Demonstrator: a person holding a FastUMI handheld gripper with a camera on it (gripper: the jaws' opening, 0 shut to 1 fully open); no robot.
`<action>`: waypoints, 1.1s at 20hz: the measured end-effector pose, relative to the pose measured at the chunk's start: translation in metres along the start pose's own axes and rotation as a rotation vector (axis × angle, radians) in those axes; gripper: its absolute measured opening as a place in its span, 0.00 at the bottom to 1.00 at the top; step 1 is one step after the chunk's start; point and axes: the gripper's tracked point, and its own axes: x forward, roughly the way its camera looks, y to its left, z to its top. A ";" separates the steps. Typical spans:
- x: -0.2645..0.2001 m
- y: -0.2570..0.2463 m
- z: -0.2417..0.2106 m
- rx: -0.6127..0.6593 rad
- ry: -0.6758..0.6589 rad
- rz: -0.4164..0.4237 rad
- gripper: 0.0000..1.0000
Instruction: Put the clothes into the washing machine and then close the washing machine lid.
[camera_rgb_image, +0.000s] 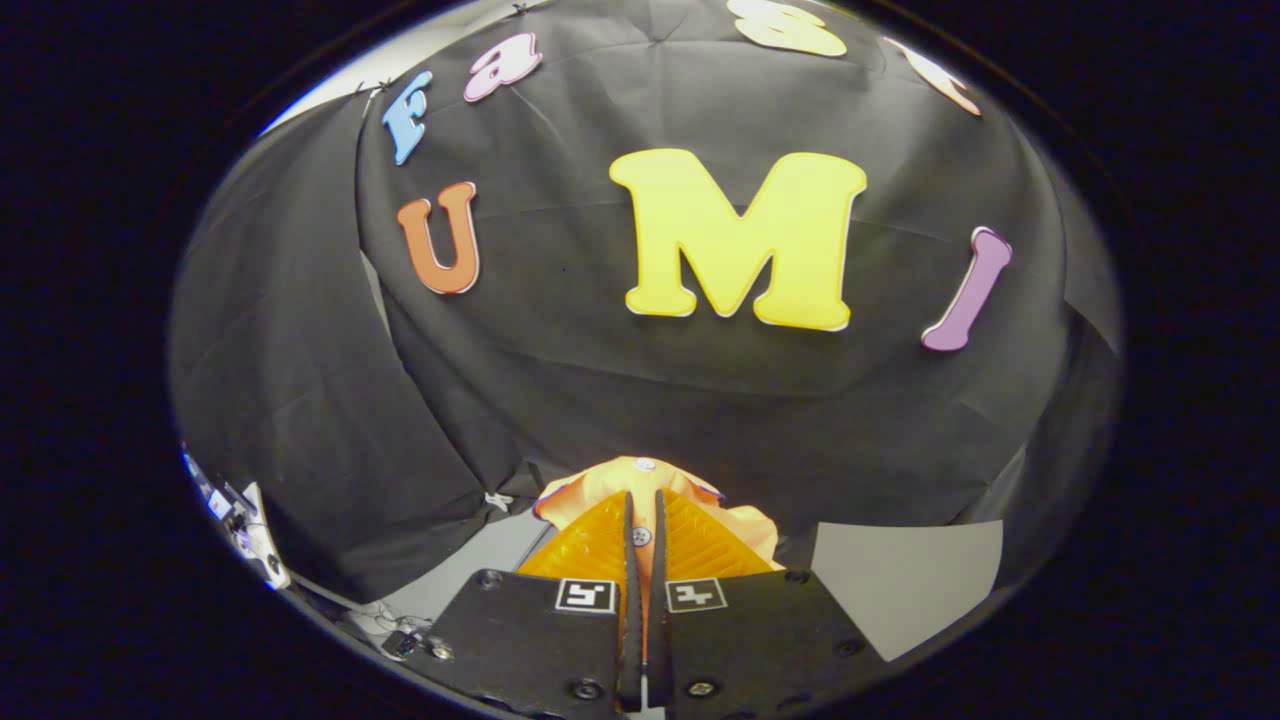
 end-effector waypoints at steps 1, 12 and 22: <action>0.002 0.007 0.001 -0.004 0.002 0.008 0.05; 0.028 0.049 -0.011 -0.021 0.045 0.064 0.05; 0.069 0.054 -0.069 0.011 0.150 0.075 0.05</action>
